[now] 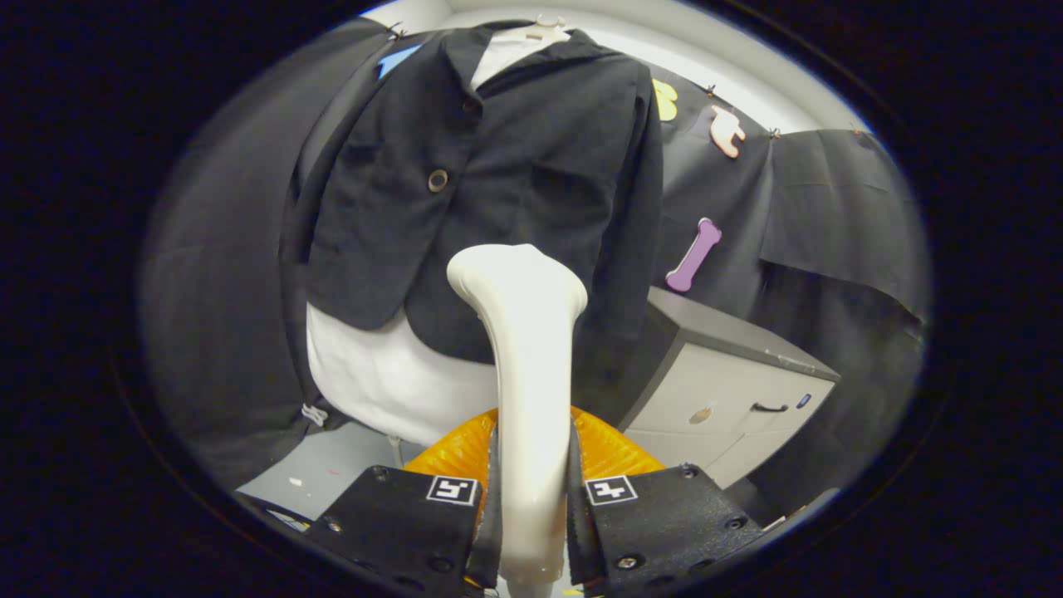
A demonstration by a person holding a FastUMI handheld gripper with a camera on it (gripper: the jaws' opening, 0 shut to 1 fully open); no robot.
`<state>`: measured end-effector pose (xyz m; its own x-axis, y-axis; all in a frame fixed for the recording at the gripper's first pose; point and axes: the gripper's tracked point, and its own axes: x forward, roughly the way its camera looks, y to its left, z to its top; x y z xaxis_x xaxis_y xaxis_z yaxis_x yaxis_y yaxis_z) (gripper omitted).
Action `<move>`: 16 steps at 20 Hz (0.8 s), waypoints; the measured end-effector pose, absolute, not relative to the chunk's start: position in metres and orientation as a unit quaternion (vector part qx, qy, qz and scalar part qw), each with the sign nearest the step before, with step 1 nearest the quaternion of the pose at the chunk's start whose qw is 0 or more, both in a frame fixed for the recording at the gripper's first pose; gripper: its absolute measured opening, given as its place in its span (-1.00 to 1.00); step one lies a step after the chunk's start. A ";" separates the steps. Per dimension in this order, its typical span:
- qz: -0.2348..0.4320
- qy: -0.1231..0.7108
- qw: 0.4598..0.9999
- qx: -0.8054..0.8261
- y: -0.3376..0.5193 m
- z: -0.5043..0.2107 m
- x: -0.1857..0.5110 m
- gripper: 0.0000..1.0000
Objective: Iron the clothes twice with a garment steamer, once on the left side and once on the right side.
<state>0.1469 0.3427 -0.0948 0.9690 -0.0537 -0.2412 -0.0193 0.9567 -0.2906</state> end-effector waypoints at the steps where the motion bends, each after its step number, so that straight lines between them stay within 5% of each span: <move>1: -0.004 0.112 0.985 -0.133 0.350 -0.077 0.148 -0.32; 16: 0.076 -0.205 0.975 -0.048 0.480 0.212 0.183 -0.32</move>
<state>0.1829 0.4797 0.2121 0.9045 0.1675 0.3923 -0.1282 0.9839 -0.1247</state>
